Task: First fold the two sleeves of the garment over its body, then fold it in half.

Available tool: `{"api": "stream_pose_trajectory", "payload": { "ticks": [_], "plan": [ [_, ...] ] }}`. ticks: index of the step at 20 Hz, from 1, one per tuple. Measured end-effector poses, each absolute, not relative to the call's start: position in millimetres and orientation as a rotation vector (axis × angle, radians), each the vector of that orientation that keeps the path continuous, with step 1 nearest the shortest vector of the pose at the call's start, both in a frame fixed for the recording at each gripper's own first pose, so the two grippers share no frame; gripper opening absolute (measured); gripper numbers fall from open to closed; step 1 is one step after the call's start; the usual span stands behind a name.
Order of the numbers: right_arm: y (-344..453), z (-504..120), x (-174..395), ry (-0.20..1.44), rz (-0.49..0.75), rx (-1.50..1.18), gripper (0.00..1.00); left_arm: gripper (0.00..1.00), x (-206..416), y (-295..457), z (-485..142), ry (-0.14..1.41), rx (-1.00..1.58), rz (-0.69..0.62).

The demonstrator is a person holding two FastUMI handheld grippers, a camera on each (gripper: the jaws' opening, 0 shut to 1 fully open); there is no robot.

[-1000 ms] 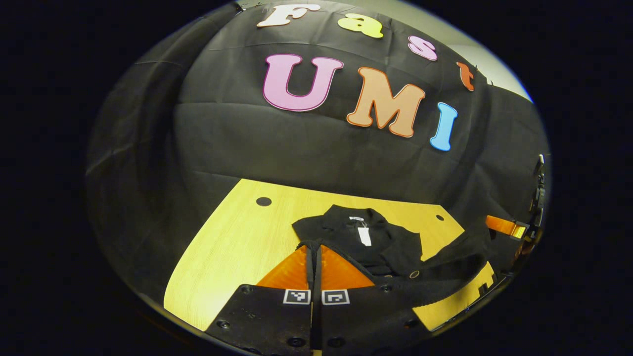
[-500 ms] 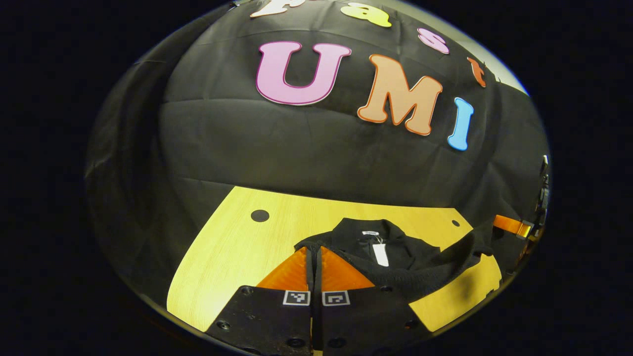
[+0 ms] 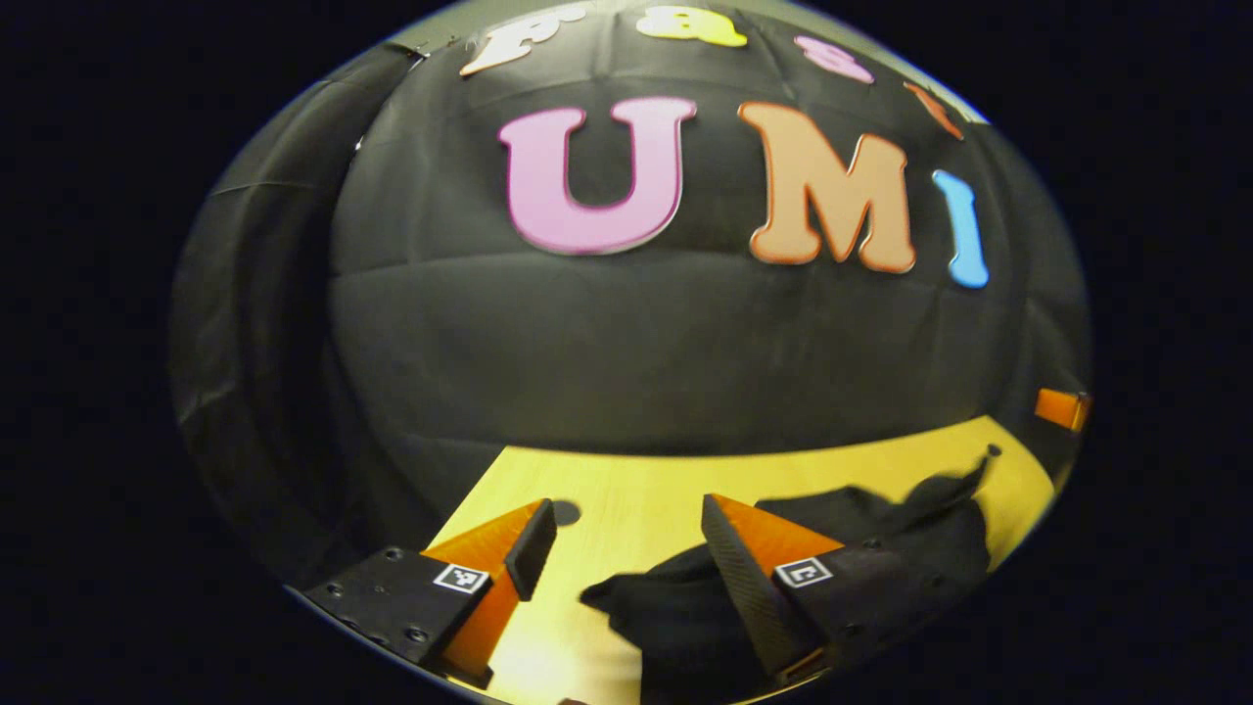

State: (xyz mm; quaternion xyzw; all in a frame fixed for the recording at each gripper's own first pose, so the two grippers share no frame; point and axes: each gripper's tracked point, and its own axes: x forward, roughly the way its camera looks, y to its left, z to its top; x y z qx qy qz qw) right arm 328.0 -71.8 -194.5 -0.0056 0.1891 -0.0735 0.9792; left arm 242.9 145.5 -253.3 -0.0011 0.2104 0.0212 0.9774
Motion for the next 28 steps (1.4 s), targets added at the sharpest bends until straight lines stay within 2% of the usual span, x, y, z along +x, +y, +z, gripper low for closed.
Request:
{"api": "stream_pose_trajectory", "payload": {
  "ticks": [1, 6, 7, 8, 9, 10, 11, 12, 13, 15, 16, 18, 22, 26, 28],
  "plan": [
    [-71.4, -194.2, 323.8, 0.384, -0.148, -0.024, 0.97, 0.96, 246.9, 140.9, -243.0, 0.393, -0.001, 0.03],
    [-54.4, -174.0, 293.1, 0.364, -0.113, -0.075, 0.97, 0.96, 228.3, 134.1, -200.9, 0.336, -0.003, 0.037],
    [-49.7, -163.6, 286.1, 0.338, -0.104, -0.089, 0.93, 1.0, 225.5, 137.1, -192.1, 0.311, -0.014, 0.038],
    [-43.4, -151.7, 279.9, 0.307, -0.092, -0.095, 0.97, 1.0, 222.1, 135.3, -177.1, 0.282, -0.024, 0.037],
    [-38.0, -139.6, 274.4, 0.274, -0.079, -0.1, 0.94, 1.0, 214.5, 133.5, -162.6, 0.253, -0.028, 0.039],
    [-33.7, -126.8, 267.8, 0.239, -0.073, -0.104, 0.97, 0.99, 206.9, 132.2, -146.0, 0.222, -0.029, 0.042],
    [-30.0, -116.3, 258.9, 0.209, -0.067, -0.102, 0.94, 1.0, 194.3, 131.6, -130.2, 0.182, -0.03, 0.051],
    [-25.7, -105.3, 250.3, 0.185, -0.059, -0.098, 0.97, 0.96, 182.9, 129.3, -110.0, 0.13, -0.033, 0.05],
    [-24.2, -95.0, 243.0, 0.163, -0.059, -0.096, 0.96, 0.99, 168.7, 126.0, -88.4, 0.075, -0.037, 0.046],
    [-23.6, -82.0, 225.7, 0.135, -0.062, -0.088, 0.99, 0.99, 144.1, 119.0, -57.0, -0.003, -0.026, 0.035],
    [-24.3, -77.1, 217.8, 0.122, -0.068, -0.084, 0.96, 0.99, 134.4, 117.5, -49.8, -0.02, -0.016, 0.037],
    [-21.9, -72.8, 202.6, 0.117, -0.075, -0.082, 0.94, 0.99, 118.2, 108.6, -53.6, 0.001, 0.009, 0.04],
    [-13.9, -74.1, 181.7, 0.115, -0.06, -0.102, 0.96, 0.99, 89.4, 105.1, -59.5, 0.033, 0.015, 0.063],
    [-9.0, -74.5, 180.4, 0.126, -0.042, -0.098, 0.94, 0.99, 86.1, 102.2, -61.7, 0.046, 0.017, 0.065],
    [-11.7, -71.6, 179.6, 0.12, -0.047, -0.09, 0.96, 0.99, 86.2, 99.9, -60.8, 0.045, 0.019, 0.061]
  ]
}}
